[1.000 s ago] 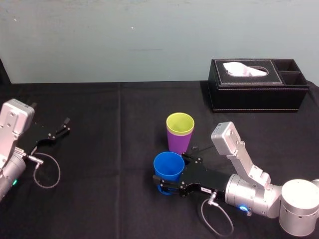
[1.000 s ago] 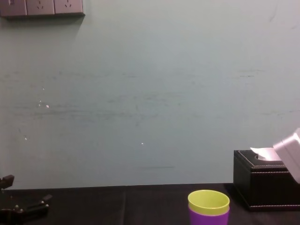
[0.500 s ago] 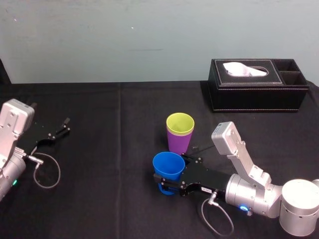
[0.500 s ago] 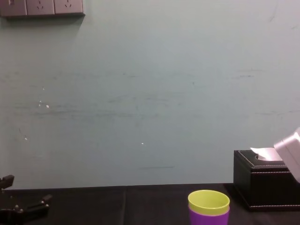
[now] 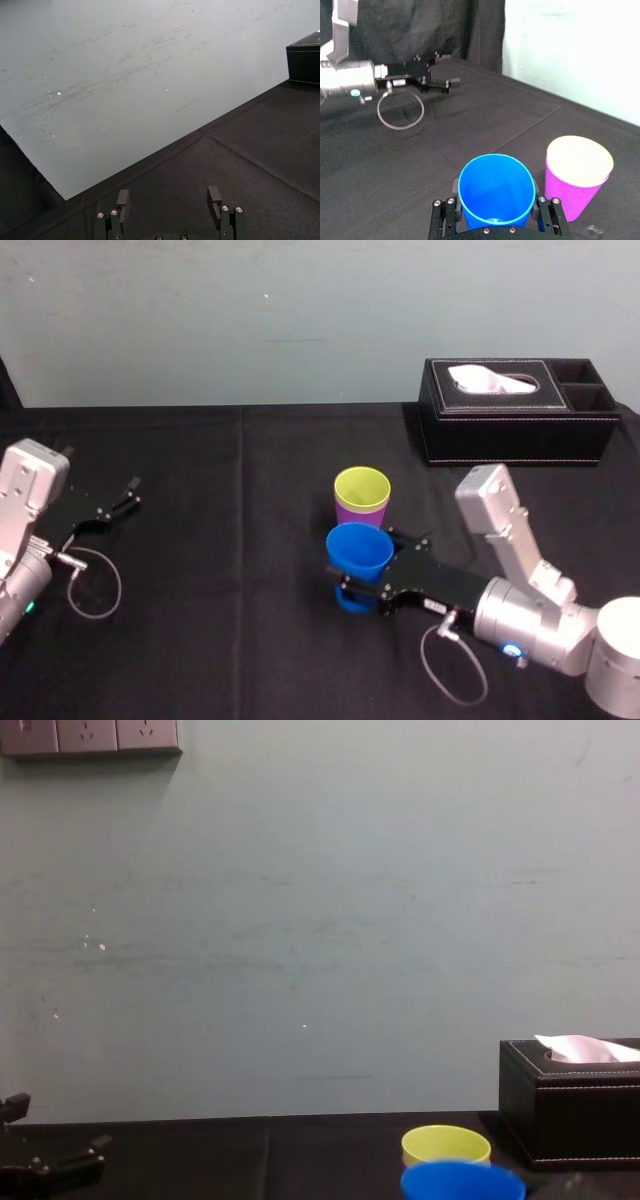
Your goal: Stack the three plastic cups sequentially using one hand.
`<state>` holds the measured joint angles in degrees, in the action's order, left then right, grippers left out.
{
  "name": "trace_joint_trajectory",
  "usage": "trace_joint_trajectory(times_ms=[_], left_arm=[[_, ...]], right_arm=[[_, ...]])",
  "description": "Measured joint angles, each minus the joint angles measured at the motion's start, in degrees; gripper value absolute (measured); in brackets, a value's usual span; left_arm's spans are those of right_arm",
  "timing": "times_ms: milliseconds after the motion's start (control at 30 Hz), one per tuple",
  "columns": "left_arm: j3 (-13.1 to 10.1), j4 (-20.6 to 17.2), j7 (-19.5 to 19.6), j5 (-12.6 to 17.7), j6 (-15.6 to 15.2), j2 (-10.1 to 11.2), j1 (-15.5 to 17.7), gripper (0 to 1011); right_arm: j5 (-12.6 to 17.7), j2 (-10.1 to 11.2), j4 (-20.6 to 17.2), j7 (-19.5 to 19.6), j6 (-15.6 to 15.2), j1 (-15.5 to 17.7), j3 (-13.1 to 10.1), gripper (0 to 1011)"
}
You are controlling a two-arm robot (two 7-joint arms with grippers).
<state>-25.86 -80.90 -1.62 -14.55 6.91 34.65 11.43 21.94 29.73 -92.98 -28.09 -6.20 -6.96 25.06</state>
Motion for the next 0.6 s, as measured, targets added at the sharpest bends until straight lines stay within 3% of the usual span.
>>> trace_joint_trajectory(times_ms=[300,600], left_arm=[[0.0,0.0,0.0,0.0,0.0,0.0,0.0,1010],[0.0,0.0,0.0,0.0,0.0,0.0,0.0,1010]], right_arm=[[2.5,2.5,-8.2,3.9,-5.6,1.9,-3.9,746],[2.3,3.5,-10.4,5.6,-7.0,1.1,-5.2,746]])
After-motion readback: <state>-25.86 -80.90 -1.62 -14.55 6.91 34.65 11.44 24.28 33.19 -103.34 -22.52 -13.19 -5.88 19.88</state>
